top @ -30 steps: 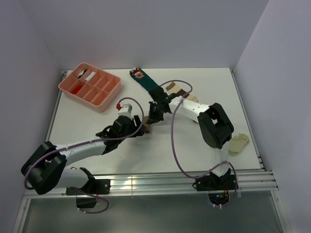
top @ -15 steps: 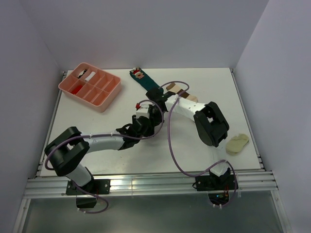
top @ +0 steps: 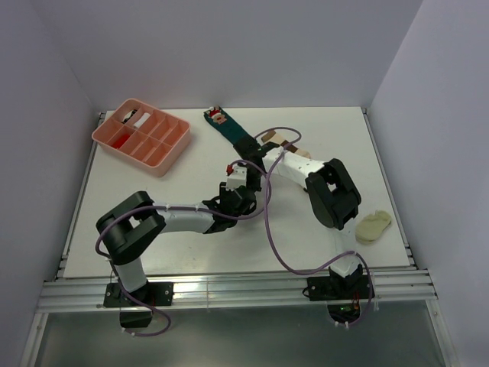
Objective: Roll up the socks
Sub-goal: Roll the sock at the center of the board, then pick up the sock at the center of the board.
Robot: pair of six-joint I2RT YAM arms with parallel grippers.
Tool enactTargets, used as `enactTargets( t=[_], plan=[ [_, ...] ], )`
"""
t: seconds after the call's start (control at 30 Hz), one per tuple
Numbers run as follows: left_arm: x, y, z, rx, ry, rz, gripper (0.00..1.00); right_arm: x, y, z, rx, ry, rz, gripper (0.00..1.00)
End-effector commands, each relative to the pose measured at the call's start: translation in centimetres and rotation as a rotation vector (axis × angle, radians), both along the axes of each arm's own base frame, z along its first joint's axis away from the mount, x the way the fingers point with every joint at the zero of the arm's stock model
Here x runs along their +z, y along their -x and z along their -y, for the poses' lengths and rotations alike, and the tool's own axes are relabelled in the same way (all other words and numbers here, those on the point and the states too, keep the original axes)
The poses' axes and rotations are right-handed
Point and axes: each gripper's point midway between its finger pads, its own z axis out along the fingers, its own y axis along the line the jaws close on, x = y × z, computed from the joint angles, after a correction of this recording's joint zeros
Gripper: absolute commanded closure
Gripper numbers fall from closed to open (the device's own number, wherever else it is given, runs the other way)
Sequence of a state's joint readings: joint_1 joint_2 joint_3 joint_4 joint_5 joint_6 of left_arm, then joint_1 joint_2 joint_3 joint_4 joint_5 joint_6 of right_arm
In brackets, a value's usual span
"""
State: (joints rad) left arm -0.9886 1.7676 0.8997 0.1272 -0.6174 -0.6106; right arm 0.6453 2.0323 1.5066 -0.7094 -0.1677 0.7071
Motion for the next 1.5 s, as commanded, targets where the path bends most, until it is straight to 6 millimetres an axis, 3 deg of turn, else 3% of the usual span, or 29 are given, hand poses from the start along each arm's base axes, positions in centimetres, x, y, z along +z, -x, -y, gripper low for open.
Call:
enactTargets(
  t=[0.0,0.13,0.37,0.43,0.57,0.63,0.77,0.8,0.87,1.03,1.2,1.47],
  plan=[
    [-2.4,0.3,-1.3,0.007,-0.138,-0.039,0.47,-1.7,2.6,0.3,0.05,0.075,-0.077,1.0],
    [-3.8,1.1,-1.7,0.0,-0.148,-0.077,0.58,-1.8,3.0,-0.2,0.051,0.034,-0.098,1.0],
    [-6.3,3.0,-3.0,0.013,-0.146,-0.155,0.99,-0.4,2.0,-1.2,0.012,-0.118,-0.073,0.98],
    [-6.5,3.5,-3.2,0.01,-0.136,-0.169,0.99,0.0,1.3,-1.4,-0.003,-0.172,-0.039,0.94],
    [-5.8,3.9,-2.6,-0.011,-0.075,-0.179,0.99,3.5,-0.5,-2.2,-0.043,-0.321,0.055,0.71],
    [-5.2,4.1,-2.1,-0.031,-0.024,-0.184,0.99,4.7,-1.5,-2.2,-0.067,-0.371,0.106,0.64],
    [-4.3,4.1,-1.7,-0.055,0.072,-0.211,0.99,7.6,-3.7,-0.6,-0.15,-0.452,0.208,0.45],
    [-4.2,4.1,-2.0,-0.056,0.096,-0.218,0.99,7.1,-3.5,0.1,-0.167,-0.45,0.206,0.42],
    [-3.7,4.1,-1.6,-0.079,0.154,-0.232,0.99,8.0,-4.0,0.5,-0.186,-0.48,0.248,0.36],
    [-2.9,4.3,-1.8,-0.105,0.282,-0.278,0.99,6.0,-2.5,0.8,-0.195,-0.522,0.222,0.29],
    [-2.5,3.8,-2.5,-0.101,0.379,-0.297,0.99,3.2,-1.1,0.5,-0.209,-0.554,0.17,0.28],
    [-3.0,3.8,-2.6,-0.109,0.406,-0.333,0.99,1.3,-0.2,-1.6,-0.171,-0.633,0.159,0.28]
  ],
)
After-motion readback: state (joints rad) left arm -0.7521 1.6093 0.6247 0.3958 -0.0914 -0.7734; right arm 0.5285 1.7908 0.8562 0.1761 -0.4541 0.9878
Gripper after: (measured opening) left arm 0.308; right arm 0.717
